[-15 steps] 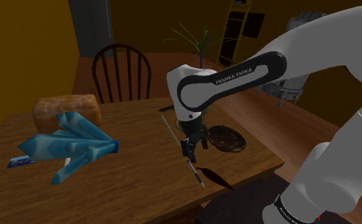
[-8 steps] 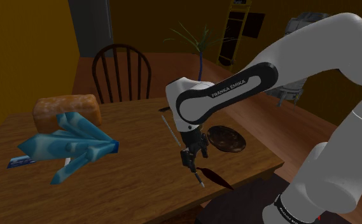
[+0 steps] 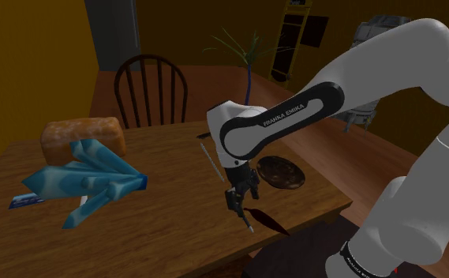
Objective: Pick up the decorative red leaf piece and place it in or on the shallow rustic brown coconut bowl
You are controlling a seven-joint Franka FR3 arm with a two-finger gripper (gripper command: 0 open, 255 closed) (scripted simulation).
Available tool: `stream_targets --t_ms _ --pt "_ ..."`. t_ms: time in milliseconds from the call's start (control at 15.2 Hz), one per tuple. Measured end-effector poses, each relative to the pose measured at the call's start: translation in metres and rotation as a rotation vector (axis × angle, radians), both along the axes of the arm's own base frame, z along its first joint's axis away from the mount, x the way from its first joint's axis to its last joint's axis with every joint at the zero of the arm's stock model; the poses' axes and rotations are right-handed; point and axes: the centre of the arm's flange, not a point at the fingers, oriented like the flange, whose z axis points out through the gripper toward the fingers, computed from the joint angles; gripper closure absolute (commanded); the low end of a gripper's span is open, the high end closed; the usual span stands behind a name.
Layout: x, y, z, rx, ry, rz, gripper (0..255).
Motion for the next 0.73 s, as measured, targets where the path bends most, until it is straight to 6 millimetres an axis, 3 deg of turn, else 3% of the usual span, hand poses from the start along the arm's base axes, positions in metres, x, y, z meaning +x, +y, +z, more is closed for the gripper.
stream_targets --t_ms 66,726 --pt "0.0000 0.0000 0.0000 0.000 0.000 0.000 255" --pt "0.0003 0.0000 0.0007 0.000 -0.002 0.000 255"
